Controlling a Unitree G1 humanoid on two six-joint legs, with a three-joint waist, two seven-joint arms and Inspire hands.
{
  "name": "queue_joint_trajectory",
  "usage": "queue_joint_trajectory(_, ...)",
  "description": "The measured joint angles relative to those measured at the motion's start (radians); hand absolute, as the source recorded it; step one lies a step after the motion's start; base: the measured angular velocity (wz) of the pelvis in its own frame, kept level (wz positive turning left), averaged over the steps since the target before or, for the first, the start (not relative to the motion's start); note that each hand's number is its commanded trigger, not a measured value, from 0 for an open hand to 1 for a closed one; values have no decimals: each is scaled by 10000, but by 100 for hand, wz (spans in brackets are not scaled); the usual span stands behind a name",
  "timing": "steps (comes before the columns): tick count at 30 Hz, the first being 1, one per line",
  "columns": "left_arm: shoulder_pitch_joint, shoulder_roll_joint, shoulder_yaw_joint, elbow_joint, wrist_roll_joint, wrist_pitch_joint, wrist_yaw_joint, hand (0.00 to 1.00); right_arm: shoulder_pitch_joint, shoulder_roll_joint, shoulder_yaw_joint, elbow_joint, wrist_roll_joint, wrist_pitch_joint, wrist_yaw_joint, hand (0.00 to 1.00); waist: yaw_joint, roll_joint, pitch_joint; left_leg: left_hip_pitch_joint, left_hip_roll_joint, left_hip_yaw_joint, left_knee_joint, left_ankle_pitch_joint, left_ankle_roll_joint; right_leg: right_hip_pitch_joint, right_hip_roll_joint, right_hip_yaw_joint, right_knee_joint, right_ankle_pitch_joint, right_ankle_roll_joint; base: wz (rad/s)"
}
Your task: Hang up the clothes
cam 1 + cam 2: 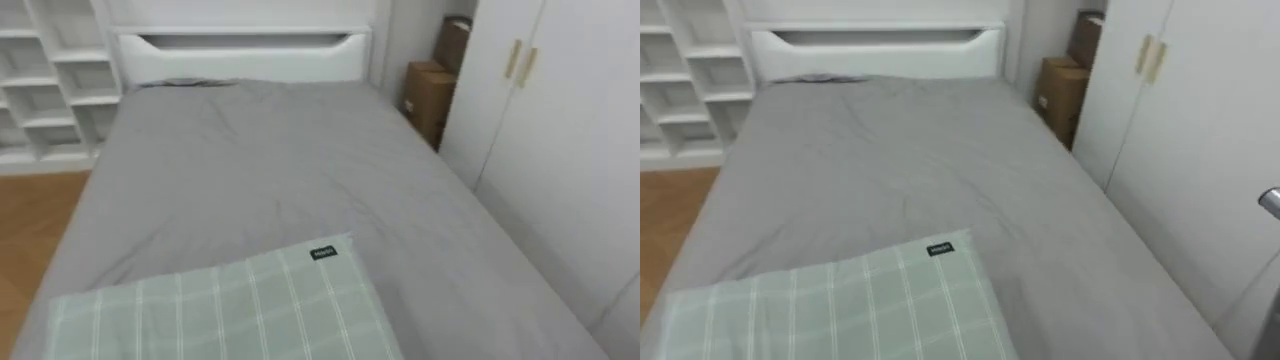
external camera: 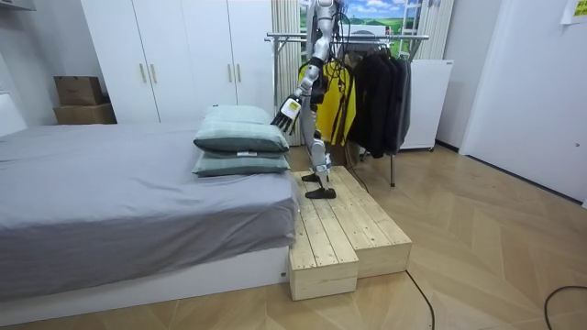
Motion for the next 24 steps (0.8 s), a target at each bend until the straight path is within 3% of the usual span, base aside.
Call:
queue_joint_trajectory(3, 213, -14, 127, 132, 66, 261, 64, 0, -121, 28, 326, 4, -84, -16, 130, 0, 159, 17, 24, 24, -36, -92, -86, 2, -2, 71, -2, -63, -14, -100, 19, 20)
queue_joint_trajectory(6, 584, -37, 190, 505, 76, 800, 209, 0, -188, 51, 749, 11, 36, -52, 200, 0, 241, -93, 62, 39, -107, -133, -128, -1, 2, 185, -55, -149, -151, -192, 54, 13)
queue_joint_trajectory(7, 711, -43, 302, 538, 42, 893, 225, 0, -176, 53, 889, 25, 39, -111, 196, 0, 308, -135, 148, 10, -117, -189, -122, -6, 10, 193, -61, -174, -165, -194, 57, 21)
queue_joint_trajectory(10, 619, 27, 481, 510, 40, 889, 369, 0, -182, 49, 1150, 118, 59, -126, 195, 0, 340, -263, 215, -142, -176, -388, -38, -6, 11, 161, -105, -304, -166, -222, 88, 18)
queue_joint_trajectory(13, 612, 27, 446, 510, 62, 985, 530, 0, -128, 22, 1346, 140, 77, -172, 185, 0, 309, -271, 214, -145, -199, -391, 11, -37, 58, 172, -108, -260, -161, -222, 91, -1)
queue_joint_trajectory(16, 535, 42, 433, 509, 68, 1322, 626, 0, -54, 17, 1329, 141, 241, -198, 191, 0, 155, -212, 204, -144, -217, -391, 0, -45, 72, 168, -122, -252, -152, -222, 94, 0)
queue_joint_trajectory(24, 526, 56, 436, 518, 96, 1861, 421, 0, -3, 16, 947, 249, 689, -117, 207, 0, -247, 17, 180, -83, -216, -429, 2, -45, 73, 239, -119, -278, -120, -221, 95, 0)
